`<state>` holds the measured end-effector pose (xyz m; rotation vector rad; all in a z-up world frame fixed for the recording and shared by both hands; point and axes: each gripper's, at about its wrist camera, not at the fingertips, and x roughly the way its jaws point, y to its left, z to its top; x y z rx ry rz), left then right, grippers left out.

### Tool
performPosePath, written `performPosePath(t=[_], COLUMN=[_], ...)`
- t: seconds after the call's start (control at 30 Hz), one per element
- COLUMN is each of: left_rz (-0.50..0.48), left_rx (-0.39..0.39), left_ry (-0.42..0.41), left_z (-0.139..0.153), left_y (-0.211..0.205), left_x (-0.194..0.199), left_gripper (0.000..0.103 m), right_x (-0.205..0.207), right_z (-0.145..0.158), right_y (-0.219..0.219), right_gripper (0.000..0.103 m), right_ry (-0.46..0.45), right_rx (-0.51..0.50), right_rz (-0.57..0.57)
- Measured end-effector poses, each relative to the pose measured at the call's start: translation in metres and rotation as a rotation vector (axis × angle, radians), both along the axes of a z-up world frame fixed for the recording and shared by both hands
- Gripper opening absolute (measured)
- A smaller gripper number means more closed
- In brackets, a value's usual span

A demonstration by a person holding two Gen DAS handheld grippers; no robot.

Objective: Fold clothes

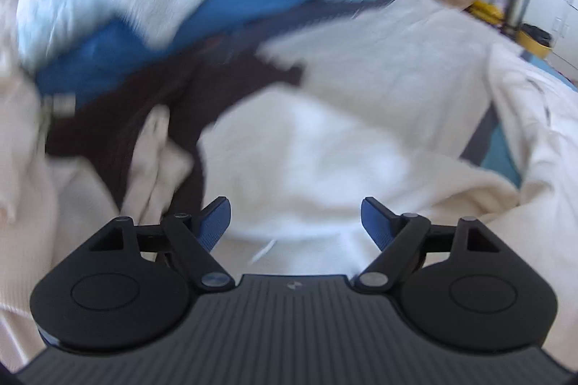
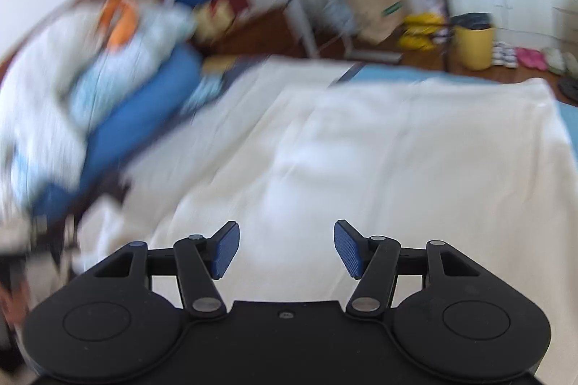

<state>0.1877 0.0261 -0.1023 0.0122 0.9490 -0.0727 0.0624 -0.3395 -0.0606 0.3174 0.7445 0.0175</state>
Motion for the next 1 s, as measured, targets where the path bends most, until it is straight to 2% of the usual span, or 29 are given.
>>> performPosePath(t=[0.07, 0.13, 0.27, 0.3, 0.37, 0.43, 0.5, 0.53, 0.57, 0.6, 0.67, 0.7, 0.73, 0.77, 0.8, 0.83, 0.93, 1.0], left_rz=[0.038, 0.048, -0.03, -0.043, -0.027, -0.026, -0.027, -0.018, -0.009, 0.0, 0.018, 0.034, 0.051, 0.067, 0.076, 0.084, 0.106, 0.078], left_rx=[-0.12, -0.247, -0.246, -0.284, -0.339, -0.308, -0.274, -0.304, -0.34, -0.375, -0.445, -0.452, -0.448, -0.438, -0.435, -0.432, -0.455, -0.409], left_ry=[0.075, 0.152, 0.254, 0.274, 0.291, 0.247, 0.201, 0.184, 0.167, 0.15, 0.116, 0.102, 0.088, 0.073, 0.068, 0.065, 0.063, 0.027], left_z=[-0.012, -0.028, -0.057, -0.061, -0.064, -0.06, -0.056, -0.054, -0.053, -0.051, -0.048, -0.047, -0.045, -0.044, -0.043, -0.042, -0.039, -0.03], left_y=[0.02, 0.032, 0.018, 0.016, 0.014, 0.012, 0.011, 0.016, 0.021, 0.027, 0.038, 0.04, 0.042, 0.044, 0.045, 0.047, 0.051, 0.045], left_x=[0.008, 0.015, 0.024, 0.026, 0.028, 0.027, 0.026, 0.026, 0.026, 0.026, 0.027, 0.026, 0.025, 0.025, 0.026, 0.027, 0.031, 0.03], left_gripper=[0.079, 0.079, 0.077, 0.077, 0.078, 0.078, 0.077, 0.076, 0.076, 0.076, 0.074, 0.074, 0.074, 0.074, 0.074, 0.074, 0.07, 0.067], right_x=[-0.006, -0.014, -0.031, -0.025, -0.004, 0.006, 0.011, 0.013, 0.016, 0.018, 0.017, 0.016, 0.013, 0.01, 0.007, 0.004, -0.011, -0.022], right_z=[0.006, 0.007, -0.008, -0.015, -0.026, -0.03, -0.034, -0.038, -0.043, -0.047, -0.057, -0.062, -0.062, -0.06, -0.057, -0.054, -0.034, -0.022], right_y=[0.035, 0.064, 0.11, 0.122, 0.154, 0.185, 0.207, 0.218, 0.229, 0.241, 0.264, 0.272, 0.27, 0.264, 0.258, 0.252, 0.203, 0.167], right_gripper=[0.064, 0.064, 0.064, 0.064, 0.064, 0.064, 0.065, 0.066, 0.066, 0.067, 0.067, 0.063, 0.053, 0.016, 0.011, 0.011, 0.011, 0.011], right_ry=[0.013, 0.02, 0.056, 0.076, 0.128, 0.143, 0.123, 0.121, 0.123, 0.118, 0.066, 0.045, 0.027, 0.011, -0.006, -0.023, -0.075, -0.094], right_rx=[-0.086, -0.112, 0.003, 0.018, -0.048, -0.092, -0.006, -0.006, -0.028, -0.099, -0.323, -0.419, -0.445, -0.444, -0.443, -0.442, -0.335, -0.271], right_rz=[0.094, 0.167, 0.282, 0.326, 0.397, 0.469, 0.577, 0.584, 0.571, 0.541, 0.484, 0.468, 0.449, 0.428, 0.407, 0.387, 0.24, 0.134])
